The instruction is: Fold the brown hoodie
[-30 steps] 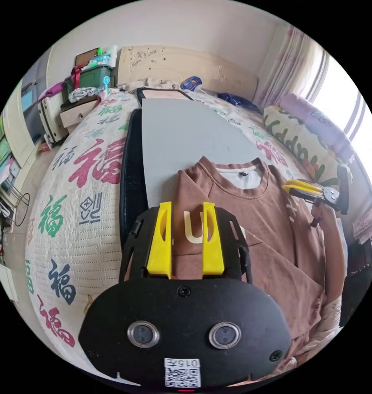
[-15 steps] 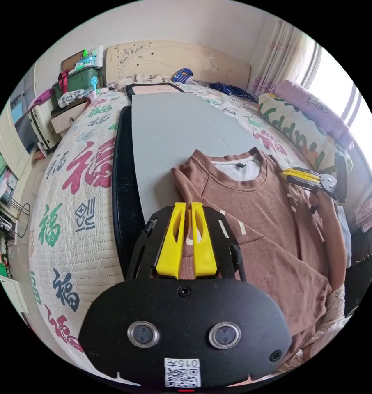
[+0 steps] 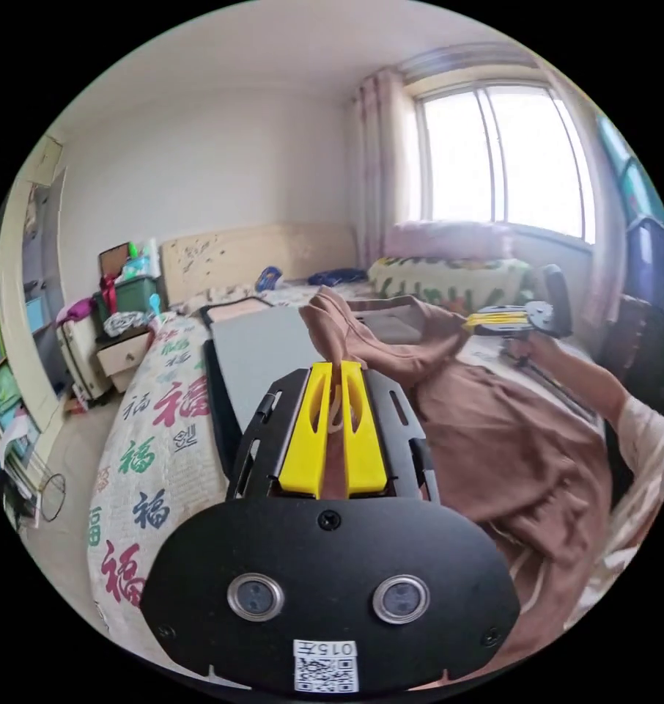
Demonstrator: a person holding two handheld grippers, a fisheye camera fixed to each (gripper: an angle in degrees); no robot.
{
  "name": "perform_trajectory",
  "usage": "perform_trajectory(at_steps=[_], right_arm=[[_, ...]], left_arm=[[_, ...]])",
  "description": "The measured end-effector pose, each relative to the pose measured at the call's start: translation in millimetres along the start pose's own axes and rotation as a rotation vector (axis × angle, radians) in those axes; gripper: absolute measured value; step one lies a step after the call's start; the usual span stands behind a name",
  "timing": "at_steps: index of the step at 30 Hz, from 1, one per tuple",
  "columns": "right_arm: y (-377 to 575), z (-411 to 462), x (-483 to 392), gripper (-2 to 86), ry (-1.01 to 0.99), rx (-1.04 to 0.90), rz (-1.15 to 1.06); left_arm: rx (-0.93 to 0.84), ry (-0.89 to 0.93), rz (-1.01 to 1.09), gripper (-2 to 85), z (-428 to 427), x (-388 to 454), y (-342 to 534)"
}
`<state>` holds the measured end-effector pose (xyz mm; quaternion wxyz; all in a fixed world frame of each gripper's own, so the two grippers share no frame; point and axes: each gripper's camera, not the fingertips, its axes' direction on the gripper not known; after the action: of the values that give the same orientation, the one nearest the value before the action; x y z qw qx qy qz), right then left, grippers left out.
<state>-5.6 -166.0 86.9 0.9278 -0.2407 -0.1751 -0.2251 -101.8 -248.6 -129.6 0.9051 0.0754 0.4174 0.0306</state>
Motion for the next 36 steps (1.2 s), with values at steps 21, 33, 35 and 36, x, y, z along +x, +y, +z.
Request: perform_trajectory(at_steps=[21, 33, 35, 36], right_arm=[[349, -54, -147, 10.2, -0.287, 0.041, -0.024], [409, 20, -151, 11.5, -0.245, -0.04, -0.118], [414, 34, -147, 11.2, -0.228, -0.045, -0.115], [414, 39, -146, 11.1, -0.237, -0.044, -0.114]], left_arm=[[-0.069, -0.244, 0.247, 1.0, -185, 300, 338], [0.004, -0.335, 0.336, 3.7, -215, 368, 383], [0.081, -0.266, 0.331, 5.4, -227, 379, 381], [0.095, -0.242, 0.331, 6.2, -227, 381, 379]])
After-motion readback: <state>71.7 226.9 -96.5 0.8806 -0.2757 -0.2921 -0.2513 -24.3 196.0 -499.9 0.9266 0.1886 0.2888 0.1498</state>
